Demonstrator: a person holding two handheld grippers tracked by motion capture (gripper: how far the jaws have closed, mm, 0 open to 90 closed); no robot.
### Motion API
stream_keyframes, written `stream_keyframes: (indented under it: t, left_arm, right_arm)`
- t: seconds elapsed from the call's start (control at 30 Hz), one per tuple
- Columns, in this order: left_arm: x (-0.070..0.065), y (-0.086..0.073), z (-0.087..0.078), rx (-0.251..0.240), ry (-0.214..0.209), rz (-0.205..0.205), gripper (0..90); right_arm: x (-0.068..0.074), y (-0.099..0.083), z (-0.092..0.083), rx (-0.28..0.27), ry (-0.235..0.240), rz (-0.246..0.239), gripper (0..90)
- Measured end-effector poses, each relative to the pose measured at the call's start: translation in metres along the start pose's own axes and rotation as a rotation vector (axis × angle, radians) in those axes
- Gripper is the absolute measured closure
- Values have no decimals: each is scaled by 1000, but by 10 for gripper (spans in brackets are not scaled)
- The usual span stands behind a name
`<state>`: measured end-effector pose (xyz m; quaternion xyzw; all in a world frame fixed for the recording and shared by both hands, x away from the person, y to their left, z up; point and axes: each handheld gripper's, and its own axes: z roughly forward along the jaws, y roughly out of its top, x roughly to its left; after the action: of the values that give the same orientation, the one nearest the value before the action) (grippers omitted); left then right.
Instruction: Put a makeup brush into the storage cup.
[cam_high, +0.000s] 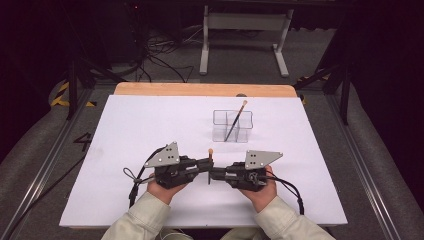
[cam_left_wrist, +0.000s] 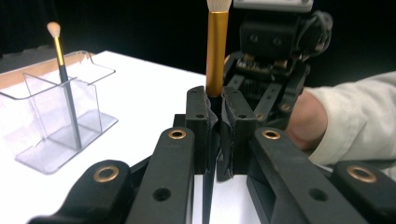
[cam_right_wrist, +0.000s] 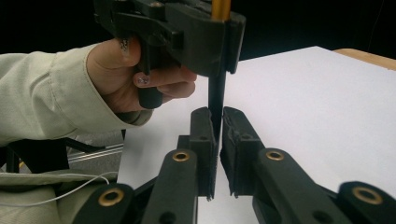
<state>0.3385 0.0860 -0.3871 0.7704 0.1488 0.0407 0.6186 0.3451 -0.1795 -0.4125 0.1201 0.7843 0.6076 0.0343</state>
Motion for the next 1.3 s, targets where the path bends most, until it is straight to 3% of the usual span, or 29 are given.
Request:
stream_keyframes:
  t: [0.17, 0.27, 0.43, 0.57, 0.73, 0.83, 1.07, 1.17, 1.3]
  left_arm:
    - [1, 0, 0, 41, 29, 18, 830]
    - [0, 0, 3, 91, 49, 38, 830]
    - [-4, -2, 12, 130, 27, 68, 830]
    - [-6, -4, 15, 135, 12, 72, 830]
    - [-6, -5, 18, 155, -14, 80, 830]
    - [-5, -5, 17, 156, -14, 77, 830]
    - [-4, -5, 13, 134, -12, 65, 818]
    - [0, -6, 9, 125, -15, 39, 689]
    - [3, -7, 3, 119, 3, 34, 593]
  right_arm:
    - [-1, 7, -12, -25, -24, -12, 713]
    - [1, 13, -19, -50, -40, -34, 706]
    - [1, 21, -23, -99, -31, -20, 693]
    - [1, 22, -20, -112, -22, 1, 702]
    - [1, 26, -18, -130, -18, 12, 786]
    - [1, 26, -17, -131, -5, 19, 836]
    - [2, 30, -16, -124, -11, 13, 848]
    - [0, 34, -17, -133, -13, 12, 849]
    - [-3, 38, -19, -136, -23, 10, 850]
